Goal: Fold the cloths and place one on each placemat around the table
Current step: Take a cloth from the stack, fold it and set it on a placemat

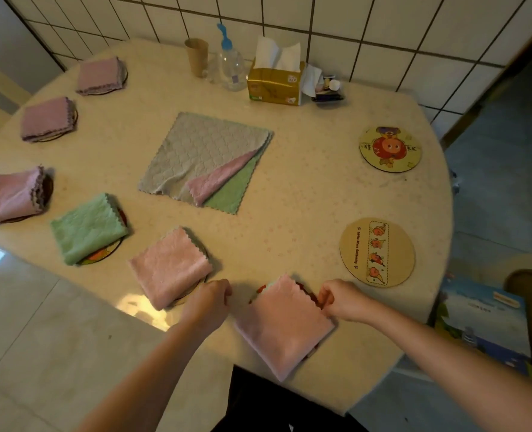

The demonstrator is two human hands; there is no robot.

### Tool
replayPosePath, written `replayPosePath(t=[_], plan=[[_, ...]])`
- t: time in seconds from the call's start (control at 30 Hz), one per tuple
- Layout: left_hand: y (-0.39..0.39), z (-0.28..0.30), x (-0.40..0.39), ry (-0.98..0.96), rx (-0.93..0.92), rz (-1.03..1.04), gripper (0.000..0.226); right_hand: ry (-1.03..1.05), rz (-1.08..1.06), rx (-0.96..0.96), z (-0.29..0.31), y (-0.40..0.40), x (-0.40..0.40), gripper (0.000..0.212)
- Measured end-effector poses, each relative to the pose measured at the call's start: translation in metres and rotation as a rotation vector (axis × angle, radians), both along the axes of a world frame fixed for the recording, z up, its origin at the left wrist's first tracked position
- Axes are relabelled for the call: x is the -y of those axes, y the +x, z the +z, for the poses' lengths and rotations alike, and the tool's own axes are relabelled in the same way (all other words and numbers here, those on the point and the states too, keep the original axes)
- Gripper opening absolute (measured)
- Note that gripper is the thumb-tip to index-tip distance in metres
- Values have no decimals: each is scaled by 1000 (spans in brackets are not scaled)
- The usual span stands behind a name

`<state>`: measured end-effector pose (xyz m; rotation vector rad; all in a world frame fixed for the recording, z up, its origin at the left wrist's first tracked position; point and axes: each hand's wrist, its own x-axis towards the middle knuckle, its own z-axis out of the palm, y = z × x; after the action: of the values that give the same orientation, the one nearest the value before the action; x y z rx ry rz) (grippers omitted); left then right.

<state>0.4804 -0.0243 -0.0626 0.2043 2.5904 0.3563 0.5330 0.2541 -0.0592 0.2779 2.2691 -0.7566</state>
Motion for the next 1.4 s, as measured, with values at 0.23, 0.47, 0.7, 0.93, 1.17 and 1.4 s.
replayPosePath(t=[0.23, 0.47, 0.7, 0.93, 1.17, 1.4], plan=[[-113, 21, 31, -105, -195, -40, 26, 107, 16, -249, 17, -116, 31, 15], [-214, 1, 63, 67, -252, -164, 40, 125, 168, -421, 9, -229, 106, 30], [-252, -38, 106, 11, -288, -328, 65, 201, 419, -510, 3, -301, 171, 67], [-257, -35, 112, 7, -407, -399, 54, 304, 609, -403, 5, -326, 192, 68], [-277, -24, 112, 126, -351, -323, 47, 44, 456, -441, 37, -325, 155, 18], [-308, -5, 131, 195, -491, 19, 20, -21, 232, -633, 81, -324, 105, 26]])
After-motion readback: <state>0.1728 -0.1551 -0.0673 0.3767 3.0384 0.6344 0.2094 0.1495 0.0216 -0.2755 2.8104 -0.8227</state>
